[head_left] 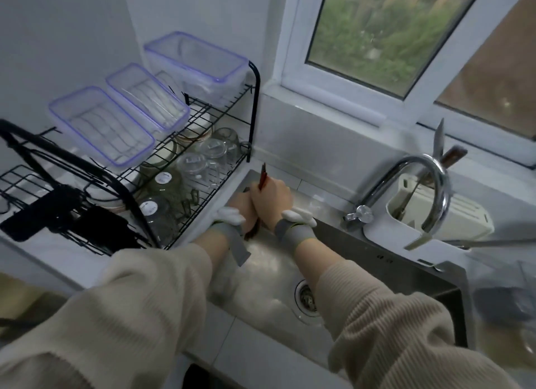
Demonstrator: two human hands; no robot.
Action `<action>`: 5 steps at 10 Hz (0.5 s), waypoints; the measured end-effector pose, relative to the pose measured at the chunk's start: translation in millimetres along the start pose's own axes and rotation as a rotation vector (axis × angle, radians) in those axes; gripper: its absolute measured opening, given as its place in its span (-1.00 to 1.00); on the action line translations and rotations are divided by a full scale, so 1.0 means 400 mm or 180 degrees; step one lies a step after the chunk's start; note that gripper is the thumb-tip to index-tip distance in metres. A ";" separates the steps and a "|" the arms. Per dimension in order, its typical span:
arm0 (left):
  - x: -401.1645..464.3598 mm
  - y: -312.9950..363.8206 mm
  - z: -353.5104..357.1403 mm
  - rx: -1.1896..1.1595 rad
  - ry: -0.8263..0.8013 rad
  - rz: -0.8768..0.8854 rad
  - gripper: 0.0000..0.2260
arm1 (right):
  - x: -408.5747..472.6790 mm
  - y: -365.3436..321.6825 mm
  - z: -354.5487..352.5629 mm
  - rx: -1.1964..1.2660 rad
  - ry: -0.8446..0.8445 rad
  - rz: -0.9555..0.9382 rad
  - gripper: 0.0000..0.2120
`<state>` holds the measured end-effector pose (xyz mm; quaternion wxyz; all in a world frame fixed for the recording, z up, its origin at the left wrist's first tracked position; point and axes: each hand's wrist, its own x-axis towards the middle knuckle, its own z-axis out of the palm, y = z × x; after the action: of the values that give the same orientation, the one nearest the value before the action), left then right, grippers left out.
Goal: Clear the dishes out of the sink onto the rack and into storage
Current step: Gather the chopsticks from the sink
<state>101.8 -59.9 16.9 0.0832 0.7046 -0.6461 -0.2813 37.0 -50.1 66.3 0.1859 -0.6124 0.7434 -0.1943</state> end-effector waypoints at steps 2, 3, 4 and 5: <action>-0.078 0.055 -0.130 -0.0243 0.0386 -0.0036 -0.75 | -0.030 -0.076 -0.119 -0.0127 0.0116 -0.0420 -0.71; -0.114 0.064 -0.168 -0.0581 0.0455 0.0233 -0.74 | -0.060 -0.112 -0.177 -0.0175 0.0186 -0.0589 -0.71; -0.130 0.071 -0.197 -0.0476 0.0627 0.0279 -0.75 | -0.086 -0.140 -0.214 -0.0131 0.0118 -0.0714 -0.74; -0.182 0.066 -0.263 -0.0303 0.0916 0.0445 -0.78 | -0.129 -0.188 -0.268 -0.0046 0.0057 -0.0863 -0.74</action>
<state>131.5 -20.0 137.9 0.2275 0.6863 -0.6609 -0.2014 54.2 -6.1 199.0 0.1469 -0.7068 0.6568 -0.2177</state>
